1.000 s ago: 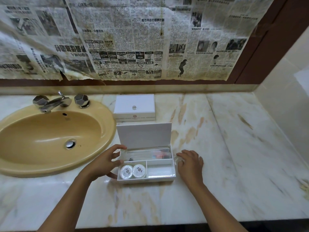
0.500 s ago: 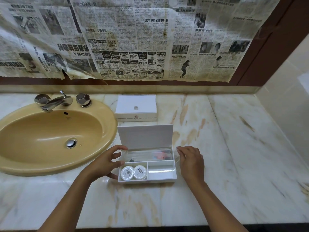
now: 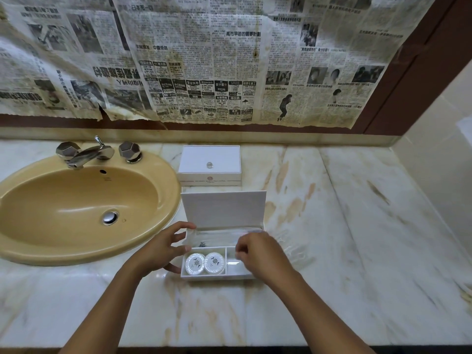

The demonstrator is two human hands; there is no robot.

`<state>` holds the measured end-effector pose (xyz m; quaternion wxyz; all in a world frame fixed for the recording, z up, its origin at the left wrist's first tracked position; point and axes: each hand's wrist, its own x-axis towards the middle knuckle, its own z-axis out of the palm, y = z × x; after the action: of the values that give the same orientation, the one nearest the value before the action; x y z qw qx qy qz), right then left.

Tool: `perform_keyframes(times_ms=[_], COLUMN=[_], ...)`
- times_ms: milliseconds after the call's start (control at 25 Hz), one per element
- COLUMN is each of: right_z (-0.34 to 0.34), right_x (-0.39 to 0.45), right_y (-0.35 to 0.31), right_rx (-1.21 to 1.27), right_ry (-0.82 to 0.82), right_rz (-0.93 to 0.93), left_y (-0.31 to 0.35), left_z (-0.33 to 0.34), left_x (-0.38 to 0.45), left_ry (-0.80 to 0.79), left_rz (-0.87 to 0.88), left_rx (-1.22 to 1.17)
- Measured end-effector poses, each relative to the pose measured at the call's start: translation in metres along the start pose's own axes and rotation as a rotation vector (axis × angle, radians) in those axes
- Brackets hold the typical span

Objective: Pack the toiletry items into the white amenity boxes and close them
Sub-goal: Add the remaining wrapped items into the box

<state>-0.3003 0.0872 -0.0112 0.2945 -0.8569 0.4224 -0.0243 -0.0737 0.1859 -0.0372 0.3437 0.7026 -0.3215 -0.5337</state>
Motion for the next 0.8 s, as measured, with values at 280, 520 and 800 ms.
perform_keyframes(times_ms=[280,520,800], right_z=[0.037,0.031,0.010], right_x=[0.010,0.007,0.004], right_y=[0.007,0.002,0.000], right_rx=[-0.124,-0.067,0.024], right_ry=[-0.214,-0.275,-0.156], right_rz=[0.113,0.110,0.015], left_y=[-0.002,-0.004,-0.003], left_z=[0.000,0.000,0.001], left_x=[-0.001,0.000,-0.002], left_ry=[0.006,-0.002,0.006], left_rz=[0.007,-0.001,0.006], left_rx=[-0.012,-0.035,-0.034])
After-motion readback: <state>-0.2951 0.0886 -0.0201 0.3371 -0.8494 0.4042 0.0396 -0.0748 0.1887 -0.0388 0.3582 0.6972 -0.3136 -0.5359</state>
